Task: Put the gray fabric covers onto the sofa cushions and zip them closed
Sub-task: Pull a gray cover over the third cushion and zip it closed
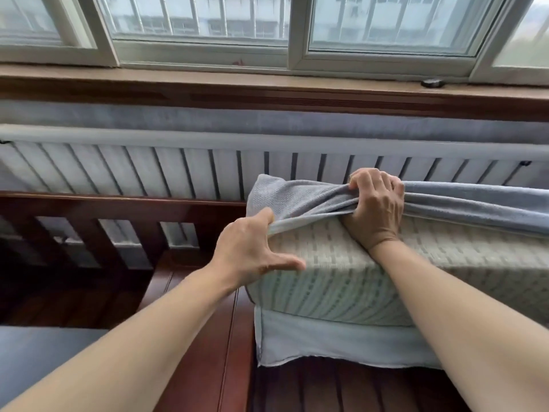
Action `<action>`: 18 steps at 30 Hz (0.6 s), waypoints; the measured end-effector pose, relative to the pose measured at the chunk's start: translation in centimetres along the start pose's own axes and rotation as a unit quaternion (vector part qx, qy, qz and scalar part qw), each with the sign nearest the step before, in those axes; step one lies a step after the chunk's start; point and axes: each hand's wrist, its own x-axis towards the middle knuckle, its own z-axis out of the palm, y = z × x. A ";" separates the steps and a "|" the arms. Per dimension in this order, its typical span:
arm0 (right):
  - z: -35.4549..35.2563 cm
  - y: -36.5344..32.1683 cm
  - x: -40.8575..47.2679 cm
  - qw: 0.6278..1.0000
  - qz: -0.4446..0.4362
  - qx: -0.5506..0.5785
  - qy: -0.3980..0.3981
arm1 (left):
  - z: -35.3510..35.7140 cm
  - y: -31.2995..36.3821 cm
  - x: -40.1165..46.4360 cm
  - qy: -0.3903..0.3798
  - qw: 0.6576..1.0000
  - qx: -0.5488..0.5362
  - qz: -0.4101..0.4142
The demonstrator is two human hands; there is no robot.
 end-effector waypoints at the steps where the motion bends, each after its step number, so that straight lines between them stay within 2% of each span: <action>1: -0.3 -0.2 0.0 1.000 -0.003 -0.006 0.000 | -0.5 0.0 -0.5 -0.040 0.999 0.032 0.017; 3: -1.2 -0.7 -0.1 0.999 -0.026 -0.028 0.006 | -0.8 -0.2 -1.1 -0.070 0.992 0.090 0.043; 6: -3.0 -2.5 -0.3 0.990 -0.132 -0.039 0.008 | 0.1 -0.6 -1.4 -0.019 0.994 0.105 0.032; 9: -4.6 -5.3 -1.4 0.974 -0.215 -0.002 -0.063 | 0.9 -0.4 -1.4 0.036 0.993 0.110 0.003; 11: -5.9 -6.5 -2.9 0.974 -0.204 0.031 -0.092 | 1.2 0.1 -1.5 0.068 0.988 0.136 -0.017; 14: -7.4 -7.1 -5.6 0.977 -0.189 0.070 -0.073 | 2.3 1.1 -2.1 0.081 0.977 0.193 -0.036; 18: -7.1 -7.0 -6.2 0.979 -0.190 0.030 -0.067 | 2.8 0.9 -2.7 0.166 0.973 0.156 -0.035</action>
